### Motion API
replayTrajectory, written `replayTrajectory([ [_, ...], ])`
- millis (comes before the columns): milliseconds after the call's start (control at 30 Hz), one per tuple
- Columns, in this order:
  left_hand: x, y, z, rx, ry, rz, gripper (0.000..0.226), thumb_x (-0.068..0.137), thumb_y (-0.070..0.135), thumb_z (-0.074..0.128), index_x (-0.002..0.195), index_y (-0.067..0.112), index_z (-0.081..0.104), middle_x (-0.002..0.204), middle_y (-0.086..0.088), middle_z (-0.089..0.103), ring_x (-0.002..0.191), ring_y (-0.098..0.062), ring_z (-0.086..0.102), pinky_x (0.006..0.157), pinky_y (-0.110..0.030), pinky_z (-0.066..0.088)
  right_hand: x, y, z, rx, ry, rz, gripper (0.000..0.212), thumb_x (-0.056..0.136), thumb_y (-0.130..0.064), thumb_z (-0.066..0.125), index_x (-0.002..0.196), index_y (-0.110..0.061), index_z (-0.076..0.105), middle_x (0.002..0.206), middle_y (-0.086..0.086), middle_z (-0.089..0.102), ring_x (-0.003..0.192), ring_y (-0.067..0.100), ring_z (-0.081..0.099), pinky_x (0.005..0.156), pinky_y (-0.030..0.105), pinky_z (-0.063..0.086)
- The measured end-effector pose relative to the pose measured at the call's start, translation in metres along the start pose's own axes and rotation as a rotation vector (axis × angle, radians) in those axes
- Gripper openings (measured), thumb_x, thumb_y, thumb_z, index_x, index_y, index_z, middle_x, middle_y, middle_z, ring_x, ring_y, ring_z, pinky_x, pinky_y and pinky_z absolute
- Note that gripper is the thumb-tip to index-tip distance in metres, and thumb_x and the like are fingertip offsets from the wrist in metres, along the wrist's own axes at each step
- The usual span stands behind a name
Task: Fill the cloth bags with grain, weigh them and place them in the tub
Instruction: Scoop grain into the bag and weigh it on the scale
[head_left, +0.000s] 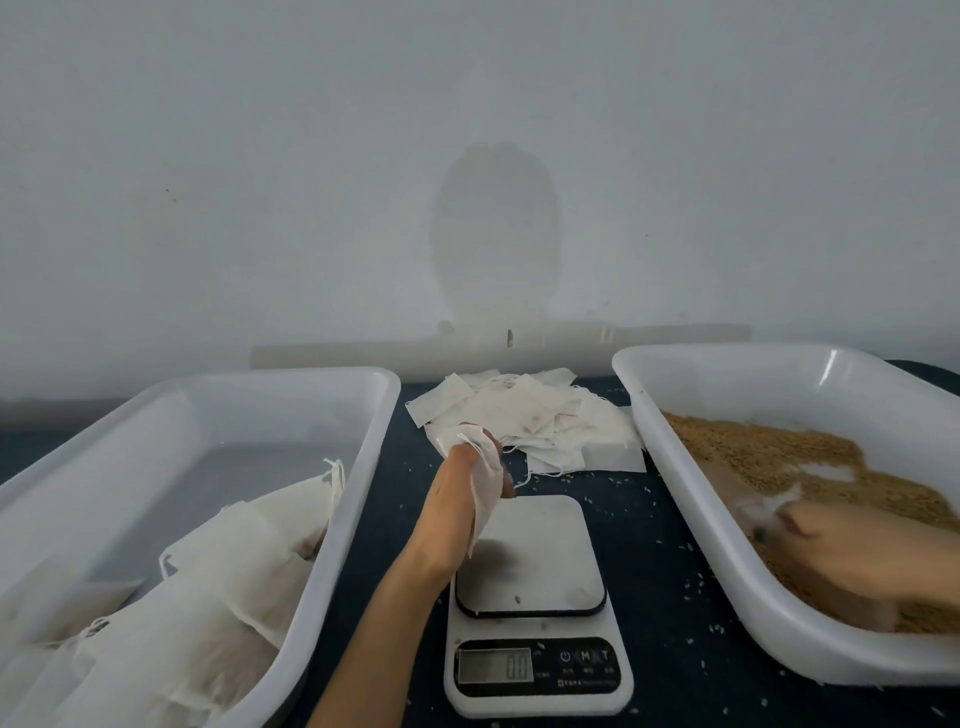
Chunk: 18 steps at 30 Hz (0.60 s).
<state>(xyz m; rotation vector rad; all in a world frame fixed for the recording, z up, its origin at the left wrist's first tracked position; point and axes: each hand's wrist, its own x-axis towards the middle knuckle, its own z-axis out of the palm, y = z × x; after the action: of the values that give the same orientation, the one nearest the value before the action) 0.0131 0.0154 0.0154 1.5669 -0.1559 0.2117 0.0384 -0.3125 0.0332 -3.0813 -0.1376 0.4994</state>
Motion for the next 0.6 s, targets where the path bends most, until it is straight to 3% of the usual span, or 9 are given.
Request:
replayTrajectory([
  [67,-0.001,0.001,0.000,0.028,-0.008,-0.009,0.012,0.076,0.034,0.036,0.073,0.023,0.037,0.078,0.007,0.041,0.076,-0.014,0.035,0.074,-0.028,0.042,-0.011,-0.015,-0.012,-0.018,0.111,-0.031,0.030,0.104,-0.044,0.034,0.086,-0.033,0.056,0.084,-0.007,0.065,0.076,0.007,0.065,0.072,0.025,0.055],
  [167,-0.003,-0.007,-0.002,0.106,0.058,-0.070,0.019,0.079,0.046,0.033,0.080,0.036,0.050,0.086,0.003,0.051,0.076,-0.012,0.049,0.072,-0.029,0.046,-0.035,-0.058,-0.024,0.116,0.614,-0.202,0.007,0.099,-0.039,0.045,0.103,-0.039,0.051,0.107,-0.016,0.056,0.096,0.007,0.055,0.079,0.024,0.043],
  [200,-0.003,-0.004,0.000,0.098,0.061,-0.066,0.024,0.081,0.044,0.033,0.073,0.037,0.054,0.078,0.003,0.051,0.068,-0.010,0.048,0.066,-0.027,0.043,-0.043,-0.081,-0.026,0.182,0.719,-0.303,0.016,0.096,-0.038,0.050,0.111,-0.041,0.052,0.111,-0.018,0.053,0.101,0.005,0.050,0.080,0.024,0.037],
  [267,-0.002,0.000,-0.001,0.041,-0.011,0.011,0.051,0.090,0.027,0.027,0.048,0.016,0.054,0.058,-0.001,0.051,0.057,-0.012,0.047,0.060,-0.029,0.037,-0.057,-0.130,-0.021,0.270,0.712,-0.495,0.029,0.091,-0.042,0.057,0.119,-0.044,0.049,0.117,-0.024,0.050,0.106,-0.002,0.045,0.084,0.024,0.037],
  [333,0.002,-0.003,-0.004,-0.031,-0.087,0.010,0.056,0.096,0.010,0.021,0.045,0.002,0.043,0.052,-0.007,0.051,0.057,-0.017,0.048,0.066,-0.031,0.035,-0.056,-0.169,-0.004,0.312,0.642,-0.574,0.039,0.090,-0.050,0.056,0.125,-0.042,0.041,0.125,-0.023,0.048,0.113,-0.002,0.046,0.089,0.022,0.042],
  [433,-0.003,-0.007,-0.006,-0.062,-0.081,0.023,0.044,0.097,0.036,0.031,0.075,0.000,0.043,0.064,-0.002,0.049,0.065,-0.010,0.052,0.075,-0.038,0.042,-0.038,-0.199,0.014,0.428,0.745,-0.550,0.038,0.091,-0.053,0.054,0.123,-0.035,0.042,0.122,-0.018,0.050,0.106,0.002,0.055,0.081,0.017,0.044],
  [467,-0.004,-0.007,-0.007,-0.056,-0.095,0.019,0.048,0.101,0.040,0.029,0.084,-0.001,0.049,0.068,-0.007,0.052,0.075,-0.018,0.066,0.083,-0.046,0.046,-0.031,-0.203,0.017,0.477,0.768,-0.531,0.034,0.091,-0.053,0.054,0.119,-0.035,0.045,0.119,-0.018,0.051,0.101,0.003,0.058,0.078,0.017,0.047],
  [533,-0.003,0.002,-0.005,-0.014,-0.155,-0.019,0.057,0.107,0.046,0.022,0.104,0.003,0.059,0.086,-0.012,0.060,0.111,-0.033,0.055,0.104,-0.054,0.040,-0.018,-0.202,0.022,0.590,0.769,-0.515,0.023,0.092,-0.048,0.057,0.109,-0.034,0.052,0.111,-0.019,0.055,0.093,0.002,0.061,0.074,0.019,0.054],
  [600,0.005,0.009,-0.004,0.027,-0.178,-0.055,0.055,0.107,0.047,0.024,0.118,0.010,0.064,0.119,-0.007,0.067,0.126,-0.025,0.057,0.109,-0.038,0.039,-0.007,-0.195,0.027,0.747,0.754,-0.509,0.009,0.092,-0.037,0.061,0.098,-0.033,0.057,0.099,-0.022,0.060,0.086,-0.005,0.062,0.071,0.014,0.054],
])
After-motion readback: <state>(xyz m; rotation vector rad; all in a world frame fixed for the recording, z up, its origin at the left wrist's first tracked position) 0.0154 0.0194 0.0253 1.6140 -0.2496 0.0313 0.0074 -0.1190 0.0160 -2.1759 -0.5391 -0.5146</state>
